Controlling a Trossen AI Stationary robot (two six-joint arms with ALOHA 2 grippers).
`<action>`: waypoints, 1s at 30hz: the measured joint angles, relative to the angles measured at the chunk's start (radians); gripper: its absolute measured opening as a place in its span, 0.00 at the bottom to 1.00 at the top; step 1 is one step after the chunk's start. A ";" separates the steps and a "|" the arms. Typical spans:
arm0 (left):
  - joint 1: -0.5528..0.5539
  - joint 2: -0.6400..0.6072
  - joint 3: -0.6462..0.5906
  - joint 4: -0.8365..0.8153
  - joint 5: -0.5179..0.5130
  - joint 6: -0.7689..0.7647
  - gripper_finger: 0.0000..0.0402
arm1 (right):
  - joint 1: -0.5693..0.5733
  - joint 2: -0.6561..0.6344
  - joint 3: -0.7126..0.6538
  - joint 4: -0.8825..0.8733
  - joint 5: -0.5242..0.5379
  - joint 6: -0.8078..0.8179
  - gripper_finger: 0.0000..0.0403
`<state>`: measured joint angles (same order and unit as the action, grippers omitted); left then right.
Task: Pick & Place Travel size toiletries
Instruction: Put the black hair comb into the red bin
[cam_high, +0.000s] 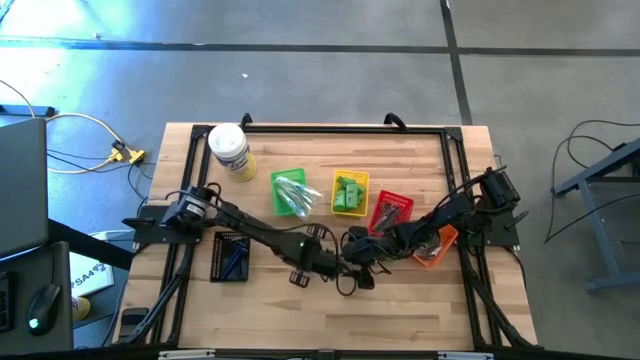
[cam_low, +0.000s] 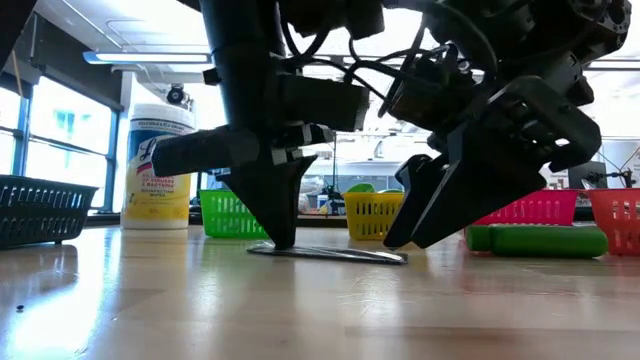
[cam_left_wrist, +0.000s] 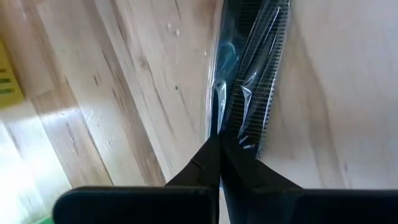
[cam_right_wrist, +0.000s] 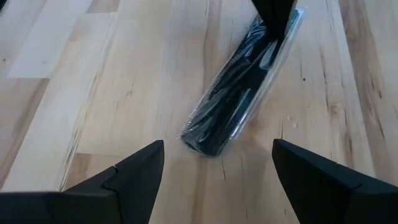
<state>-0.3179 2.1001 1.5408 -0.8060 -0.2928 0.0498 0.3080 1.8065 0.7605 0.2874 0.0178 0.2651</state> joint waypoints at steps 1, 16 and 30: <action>-0.006 0.001 0.007 -0.003 -0.009 0.000 0.00 | 0.000 0.000 0.000 0.000 0.000 -0.002 0.72; -0.016 0.001 0.036 -0.039 -0.063 -0.006 0.00 | -0.001 0.000 0.000 0.030 0.009 0.002 0.72; 0.047 -0.003 0.029 -0.146 -0.079 -0.114 0.03 | -0.042 0.001 -0.001 0.039 -0.011 0.116 0.72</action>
<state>-0.2709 2.0968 1.5696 -0.9516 -0.3721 -0.0638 0.2660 1.8073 0.7594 0.3269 0.0065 0.3807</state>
